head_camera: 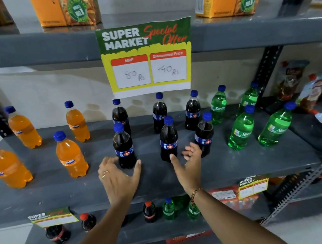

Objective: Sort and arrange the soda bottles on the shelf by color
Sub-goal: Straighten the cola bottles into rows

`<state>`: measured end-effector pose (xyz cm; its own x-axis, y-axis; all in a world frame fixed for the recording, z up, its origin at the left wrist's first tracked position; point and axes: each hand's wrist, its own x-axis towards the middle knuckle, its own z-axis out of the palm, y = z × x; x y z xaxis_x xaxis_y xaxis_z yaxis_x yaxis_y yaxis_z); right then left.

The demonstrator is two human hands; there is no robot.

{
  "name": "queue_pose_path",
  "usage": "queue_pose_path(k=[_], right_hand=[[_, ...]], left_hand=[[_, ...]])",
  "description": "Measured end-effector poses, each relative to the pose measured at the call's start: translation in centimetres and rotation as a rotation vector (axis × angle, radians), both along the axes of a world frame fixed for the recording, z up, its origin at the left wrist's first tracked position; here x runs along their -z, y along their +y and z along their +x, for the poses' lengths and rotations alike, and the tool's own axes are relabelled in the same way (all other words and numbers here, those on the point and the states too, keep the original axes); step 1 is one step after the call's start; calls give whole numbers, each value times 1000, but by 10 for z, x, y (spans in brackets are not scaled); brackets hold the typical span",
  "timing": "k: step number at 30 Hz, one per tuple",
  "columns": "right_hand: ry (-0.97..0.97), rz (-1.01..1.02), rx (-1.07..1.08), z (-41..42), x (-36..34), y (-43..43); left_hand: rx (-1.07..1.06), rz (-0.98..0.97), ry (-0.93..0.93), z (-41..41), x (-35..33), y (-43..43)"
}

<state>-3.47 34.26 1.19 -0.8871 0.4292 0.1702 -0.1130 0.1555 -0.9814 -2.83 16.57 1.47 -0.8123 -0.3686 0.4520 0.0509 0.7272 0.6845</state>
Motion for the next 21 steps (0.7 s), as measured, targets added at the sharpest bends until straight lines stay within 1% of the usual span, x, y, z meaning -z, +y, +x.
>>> queue_pose_path(k=[1, 2, 4, 6, 8, 11, 13, 16, 19, 21], right_hand=[[37, -1, 56, 6, 1, 2], [68, 3, 134, 10, 2, 8], [108, 16, 329, 12, 4, 29], [83, 40, 509, 7, 2, 62], [-12, 84, 587, -1, -5, 96], [-113, 82, 521, -13, -14, 137], [-128, 91, 443, -20, -14, 158], [-137, 86, 345, -25, -8, 172], [-130, 170, 367, -25, -3, 173], [-103, 191, 385, -25, -4, 173]], left_hand=[[47, -71, 76, 9, -2, 9], [144, -115, 117, 15, 0, 23], [418, -150, 108, 22, 3, 55], [631, -127, -21, 19, 3, 93], [732, 1, -202, 12, 2, 126], [695, 194, -389, -7, 0, 155], [659, 232, -445, -20, -2, 163], [659, 267, -419, -33, -8, 170], [640, 214, -371, -38, -9, 173], [617, 177, -351, -38, -9, 175]])
